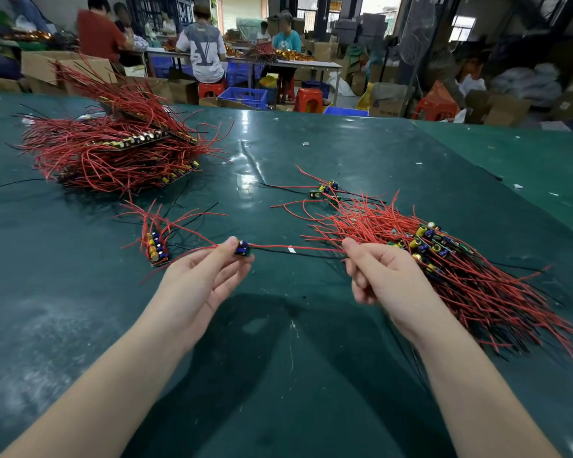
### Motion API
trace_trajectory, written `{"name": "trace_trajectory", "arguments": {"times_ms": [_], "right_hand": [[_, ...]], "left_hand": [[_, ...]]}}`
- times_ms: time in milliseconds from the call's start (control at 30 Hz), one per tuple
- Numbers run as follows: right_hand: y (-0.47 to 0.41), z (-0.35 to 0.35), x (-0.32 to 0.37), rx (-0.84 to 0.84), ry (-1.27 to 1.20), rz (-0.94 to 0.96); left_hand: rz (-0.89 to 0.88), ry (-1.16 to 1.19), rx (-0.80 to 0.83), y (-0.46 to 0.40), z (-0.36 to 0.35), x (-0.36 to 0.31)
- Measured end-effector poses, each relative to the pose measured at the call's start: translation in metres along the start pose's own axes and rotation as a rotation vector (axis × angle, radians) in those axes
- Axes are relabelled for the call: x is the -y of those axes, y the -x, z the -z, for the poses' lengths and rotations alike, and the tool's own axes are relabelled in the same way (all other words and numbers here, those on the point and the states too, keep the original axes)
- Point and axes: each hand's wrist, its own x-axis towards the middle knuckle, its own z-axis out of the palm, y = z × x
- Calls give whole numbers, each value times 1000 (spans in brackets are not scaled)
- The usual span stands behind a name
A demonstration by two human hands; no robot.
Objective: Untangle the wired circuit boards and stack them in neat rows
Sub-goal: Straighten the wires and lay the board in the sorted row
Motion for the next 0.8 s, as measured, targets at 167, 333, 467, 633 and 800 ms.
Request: {"name": "trace_trajectory", "arguments": {"times_ms": [167, 333, 467, 633, 800], "right_hand": [[-2, 3, -10, -162, 455, 104], [0, 2, -8, -221, 557, 149], [1, -6, 6, -135, -160, -40], [6, -16, 12, 225, -783, -187], [12, -24, 11, 502, -959, -152]], "left_hand": [[-132, -108, -12, 7, -8, 0], [-118, -120, 9, 9, -10, 1], [-38, 40, -9, 6, -9, -5], [88, 246, -50, 9, -14, -6], [150, 402, -52, 12, -18, -7]]}}
